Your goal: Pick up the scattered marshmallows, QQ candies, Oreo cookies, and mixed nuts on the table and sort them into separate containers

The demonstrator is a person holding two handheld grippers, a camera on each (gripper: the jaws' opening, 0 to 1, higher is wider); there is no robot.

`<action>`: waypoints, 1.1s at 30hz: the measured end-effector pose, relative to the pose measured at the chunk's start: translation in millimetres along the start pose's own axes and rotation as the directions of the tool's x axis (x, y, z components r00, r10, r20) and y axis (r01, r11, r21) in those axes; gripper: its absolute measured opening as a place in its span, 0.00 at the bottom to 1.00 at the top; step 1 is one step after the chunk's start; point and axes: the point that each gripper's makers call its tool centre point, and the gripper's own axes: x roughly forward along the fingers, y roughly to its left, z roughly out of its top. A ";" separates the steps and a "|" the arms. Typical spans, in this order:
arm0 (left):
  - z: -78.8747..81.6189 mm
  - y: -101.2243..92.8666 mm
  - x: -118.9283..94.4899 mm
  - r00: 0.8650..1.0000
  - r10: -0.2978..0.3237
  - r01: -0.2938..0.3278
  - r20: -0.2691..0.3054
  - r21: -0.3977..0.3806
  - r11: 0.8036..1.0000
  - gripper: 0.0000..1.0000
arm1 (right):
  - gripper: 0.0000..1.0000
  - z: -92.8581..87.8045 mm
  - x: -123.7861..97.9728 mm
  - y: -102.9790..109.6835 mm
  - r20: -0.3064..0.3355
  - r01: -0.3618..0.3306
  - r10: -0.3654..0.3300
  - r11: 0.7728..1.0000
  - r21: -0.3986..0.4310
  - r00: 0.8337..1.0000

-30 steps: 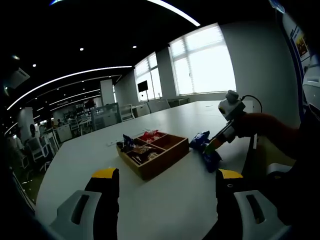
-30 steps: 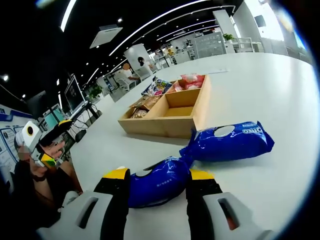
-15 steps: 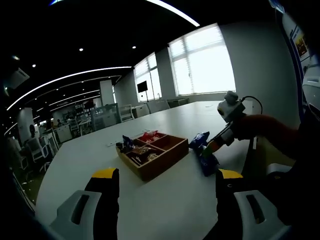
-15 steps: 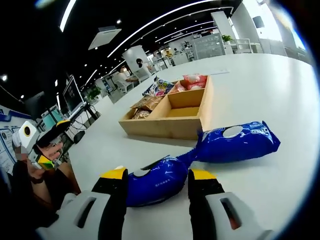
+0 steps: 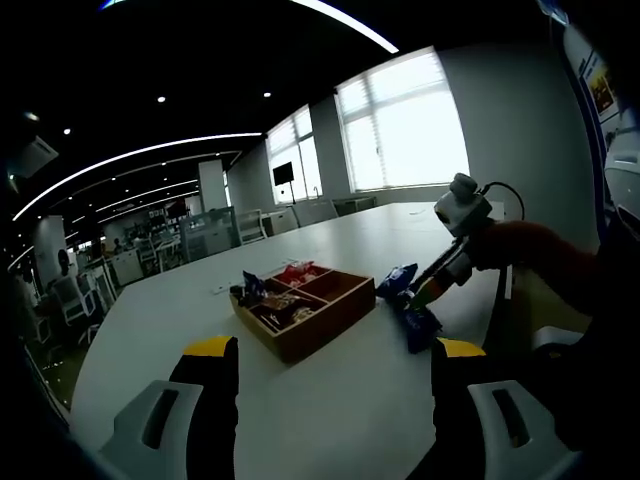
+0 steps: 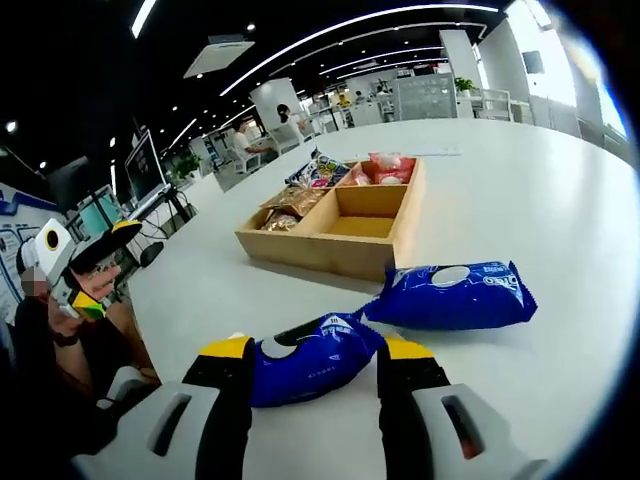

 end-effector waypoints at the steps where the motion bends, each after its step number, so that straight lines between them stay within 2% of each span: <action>1: 0.0 0.0 0.0 1.000 0.000 0.000 0.000 0.000 1.000 0.83 | 0.45 0.4 -0.6 -0.5 0.002 -0.001 0.001 1.000 -0.001 1.000; 10: -0.4 0.3 0.0 1.000 0.001 -0.001 -0.002 0.000 1.000 0.83 | 0.45 8.2 -8.1 0.1 0.035 -0.006 0.007 1.000 -0.013 0.999; 14: -0.8 0.8 0.2 1.000 0.002 -0.002 -0.002 -0.002 1.000 0.83 | 0.45 16.6 -16.1 0.7 0.075 -0.009 0.012 0.999 -0.043 0.997; 15: -0.8 0.8 0.2 1.000 0.002 -0.002 -0.001 -0.002 1.000 0.83 | 0.45 21.3 -18.1 2.0 0.095 -0.015 0.023 0.996 -0.086 0.995; 18: -1.2 1.0 0.2 1.000 0.003 -0.003 -0.003 -0.004 1.000 0.83 | 0.45 26.7 -26.6 5.9 0.115 -0.025 0.036 0.995 -0.097 0.993; 20: -1.4 1.5 0.2 1.000 0.004 -0.004 -0.003 -0.003 1.000 0.83 | 0.45 25.2 -29.8 9.8 0.095 -0.042 0.059 0.986 -0.164 0.994; 22: -1.3 1.7 0.2 1.000 0.005 -0.005 -0.003 -0.004 1.000 0.83 | 0.45 25.9 -31.2 10.1 0.097 -0.034 0.051 0.985 -0.167 0.994; 23: -1.8 1.5 0.5 1.000 0.004 -0.004 -0.005 -0.004 1.000 0.83 | 0.46 26.7 -32.2 9.0 0.091 -0.032 0.052 0.977 -0.209 0.994; 27: -1.5 1.3 0.8 1.000 0.004 -0.004 -0.004 -0.001 1.000 0.83 | 0.46 24.6 -32.9 10.5 0.061 -0.049 0.067 0.964 -0.263 0.996; 29: -1.2 1.3 0.7 1.000 0.004 -0.004 -0.007 -0.001 1.000 0.83 | 0.46 22.3 -33.7 15.5 -0.016 -0.108 0.111 0.916 -0.385 0.994; 30: -1.0 1.3 0.5 1.000 0.004 -0.004 -0.007 0.002 1.000 0.83 | 0.47 19.6 -33.6 16.1 -0.053 -0.128 0.116 0.898 -0.422 0.992; 32: 0.0 1.9 0.0 1.000 0.007 -0.007 -0.005 0.003 1.000 0.83 | 0.49 18.8 -32.8 15.9 -0.110 -0.155 0.114 0.835 -0.528 0.987; 33: 0.5 2.2 -0.3 1.000 0.009 -0.009 -0.004 0.003 1.000 0.83 | 0.49 17.4 -33.2 15.9 -0.136 -0.166 0.107 0.812 -0.559 0.985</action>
